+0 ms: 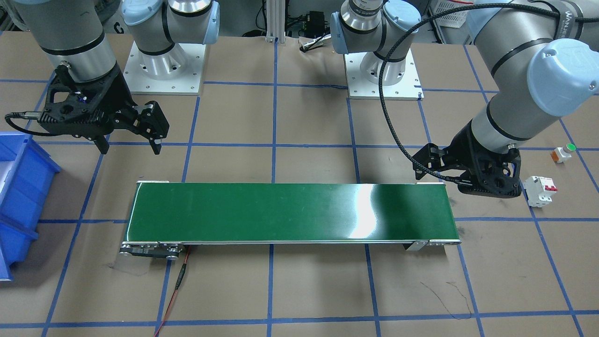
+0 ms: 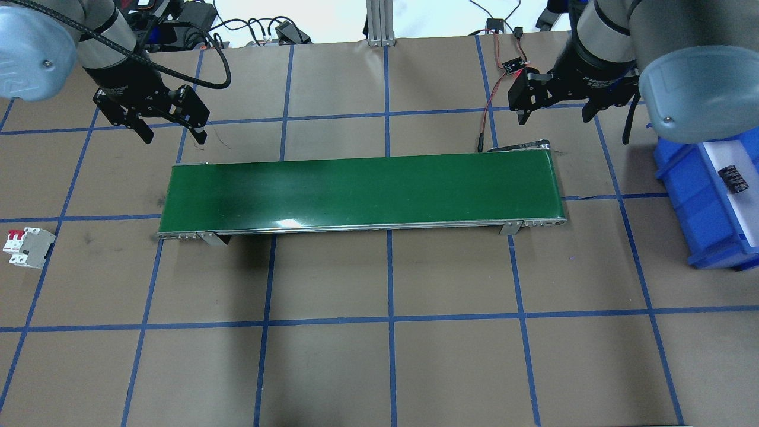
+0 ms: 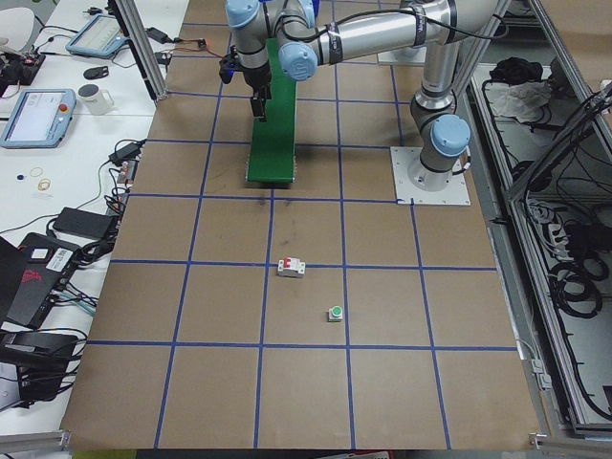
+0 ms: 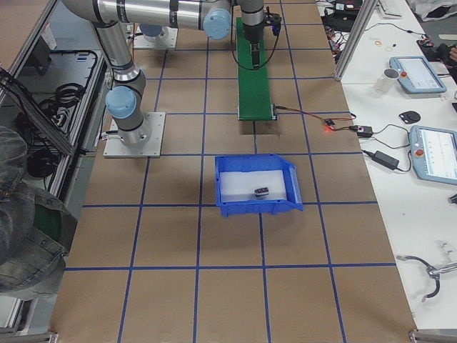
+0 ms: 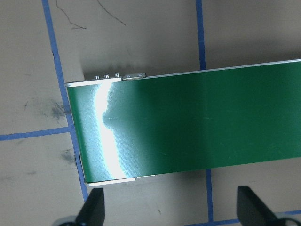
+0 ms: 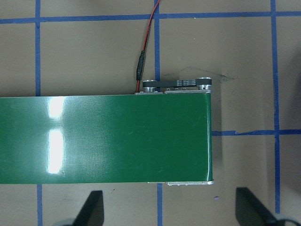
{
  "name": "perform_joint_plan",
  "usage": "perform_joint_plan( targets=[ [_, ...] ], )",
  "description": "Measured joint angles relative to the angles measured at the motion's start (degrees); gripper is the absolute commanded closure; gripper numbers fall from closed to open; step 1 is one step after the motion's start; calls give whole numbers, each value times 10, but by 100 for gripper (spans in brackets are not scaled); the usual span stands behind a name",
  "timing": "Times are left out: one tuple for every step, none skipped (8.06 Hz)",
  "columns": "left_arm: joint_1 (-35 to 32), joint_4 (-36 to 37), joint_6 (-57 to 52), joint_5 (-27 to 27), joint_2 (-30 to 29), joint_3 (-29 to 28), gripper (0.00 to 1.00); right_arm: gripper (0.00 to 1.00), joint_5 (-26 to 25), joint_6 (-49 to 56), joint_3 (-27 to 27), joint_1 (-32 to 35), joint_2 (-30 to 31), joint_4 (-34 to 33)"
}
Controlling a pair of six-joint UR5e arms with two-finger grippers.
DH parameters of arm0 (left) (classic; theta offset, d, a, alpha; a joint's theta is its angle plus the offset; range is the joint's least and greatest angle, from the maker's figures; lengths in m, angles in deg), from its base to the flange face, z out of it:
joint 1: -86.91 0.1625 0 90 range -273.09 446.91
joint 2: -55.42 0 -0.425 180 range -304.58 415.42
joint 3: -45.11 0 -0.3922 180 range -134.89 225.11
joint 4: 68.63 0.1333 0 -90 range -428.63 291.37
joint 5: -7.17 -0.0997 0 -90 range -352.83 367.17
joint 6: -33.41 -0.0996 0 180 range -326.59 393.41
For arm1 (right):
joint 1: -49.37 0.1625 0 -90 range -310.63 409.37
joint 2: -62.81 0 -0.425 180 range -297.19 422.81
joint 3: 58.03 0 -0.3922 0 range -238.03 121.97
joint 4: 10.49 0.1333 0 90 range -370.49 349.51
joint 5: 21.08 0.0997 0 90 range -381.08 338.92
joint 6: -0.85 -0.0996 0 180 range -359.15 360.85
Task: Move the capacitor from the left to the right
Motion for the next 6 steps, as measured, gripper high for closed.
perform_joint_plan(
  targets=[
    [0,1,0,0,0,0,0,0,0,1,0,0,0,0],
    [0,1,0,1,0,1,0,0,-1,3,0,0,1,0],
    [-1,1,0,1,0,1,0,0,-4,5,0,0,1,2],
    [-1,1,0,1,0,0,0,0,-8,7,0,0,1,2],
    [-1,1,-1,1,0,0,0,0,-11,7,0,0,2,2],
    [-2,1,-2,1,0,0,0,0,-14,8,0,0,2,2]
  ],
)
